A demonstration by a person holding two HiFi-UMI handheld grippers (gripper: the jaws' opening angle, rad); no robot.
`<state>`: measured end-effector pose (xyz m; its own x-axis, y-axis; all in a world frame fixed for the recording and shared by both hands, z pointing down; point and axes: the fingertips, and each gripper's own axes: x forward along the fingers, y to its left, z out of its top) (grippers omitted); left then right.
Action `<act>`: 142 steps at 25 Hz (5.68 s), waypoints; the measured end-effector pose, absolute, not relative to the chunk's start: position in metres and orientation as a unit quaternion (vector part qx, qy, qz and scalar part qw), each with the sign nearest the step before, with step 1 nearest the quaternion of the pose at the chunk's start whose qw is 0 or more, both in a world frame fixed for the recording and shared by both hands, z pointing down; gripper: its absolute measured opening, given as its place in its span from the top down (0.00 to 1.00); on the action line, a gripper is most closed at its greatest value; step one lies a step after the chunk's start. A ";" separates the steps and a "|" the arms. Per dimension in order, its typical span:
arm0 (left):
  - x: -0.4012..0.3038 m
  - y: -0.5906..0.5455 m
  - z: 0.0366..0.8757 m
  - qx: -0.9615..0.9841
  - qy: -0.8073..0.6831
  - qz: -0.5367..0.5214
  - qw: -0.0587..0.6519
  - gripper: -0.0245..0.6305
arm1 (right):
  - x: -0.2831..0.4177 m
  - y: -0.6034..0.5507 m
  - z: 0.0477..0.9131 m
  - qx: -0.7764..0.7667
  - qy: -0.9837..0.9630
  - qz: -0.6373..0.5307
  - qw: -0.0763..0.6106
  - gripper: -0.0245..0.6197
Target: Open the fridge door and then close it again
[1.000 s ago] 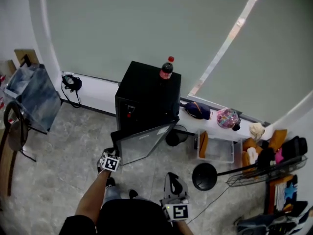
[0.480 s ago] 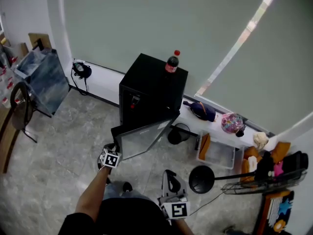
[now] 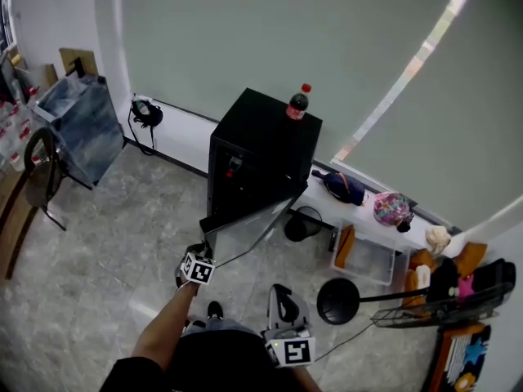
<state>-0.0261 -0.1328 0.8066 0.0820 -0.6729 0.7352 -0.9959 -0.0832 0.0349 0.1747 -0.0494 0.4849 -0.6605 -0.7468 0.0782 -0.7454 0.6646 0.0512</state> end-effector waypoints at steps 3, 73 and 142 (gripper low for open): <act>-0.017 -0.128 0.805 0.683 -0.612 0.285 0.280 0.86 | 0.177 -0.037 0.483 0.412 -0.910 -0.009 0.049 0.95; 0.189 -0.063 0.810 0.572 -0.716 0.247 0.315 0.90 | 0.353 -0.019 0.511 0.258 -0.965 -0.007 0.046 0.95; -0.096 -0.196 0.811 0.709 -0.590 0.319 0.220 0.88 | 0.084 -0.146 0.503 0.373 -0.926 -0.012 0.052 0.95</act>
<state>-0.0961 -0.1965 0.8114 0.1009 -0.6952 0.7117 -0.9761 -0.2077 -0.0645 0.0844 -0.1456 0.5030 -0.7168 -0.6917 0.0880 -0.6892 0.7220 0.0613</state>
